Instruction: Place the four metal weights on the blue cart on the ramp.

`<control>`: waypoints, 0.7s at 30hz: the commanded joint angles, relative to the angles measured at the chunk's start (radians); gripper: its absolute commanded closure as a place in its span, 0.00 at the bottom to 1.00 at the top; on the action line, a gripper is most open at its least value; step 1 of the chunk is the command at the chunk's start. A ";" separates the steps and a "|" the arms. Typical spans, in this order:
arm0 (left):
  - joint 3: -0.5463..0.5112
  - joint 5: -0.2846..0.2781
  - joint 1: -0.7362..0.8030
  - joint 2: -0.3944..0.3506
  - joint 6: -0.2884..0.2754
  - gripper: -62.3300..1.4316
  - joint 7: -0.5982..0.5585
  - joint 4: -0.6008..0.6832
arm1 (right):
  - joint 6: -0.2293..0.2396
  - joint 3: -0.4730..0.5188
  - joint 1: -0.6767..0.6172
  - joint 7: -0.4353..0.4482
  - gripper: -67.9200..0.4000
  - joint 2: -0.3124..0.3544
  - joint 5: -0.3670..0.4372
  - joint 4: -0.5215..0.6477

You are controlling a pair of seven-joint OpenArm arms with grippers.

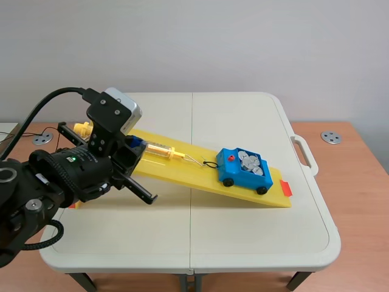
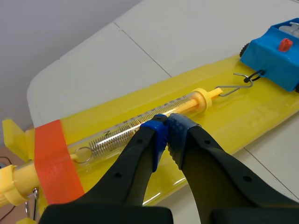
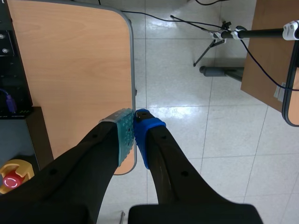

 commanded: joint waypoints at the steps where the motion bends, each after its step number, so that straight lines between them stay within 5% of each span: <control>1: 0.002 -0.018 -0.042 0.035 0.058 0.93 -0.130 0.085 | 0.038 0.073 -0.031 0.042 0.96 -0.013 0.067 0.083; 21: 0.002 -0.018 -0.042 0.035 0.058 0.93 -0.130 0.085 | 0.038 0.073 -0.031 0.060 0.96 -0.013 0.067 0.083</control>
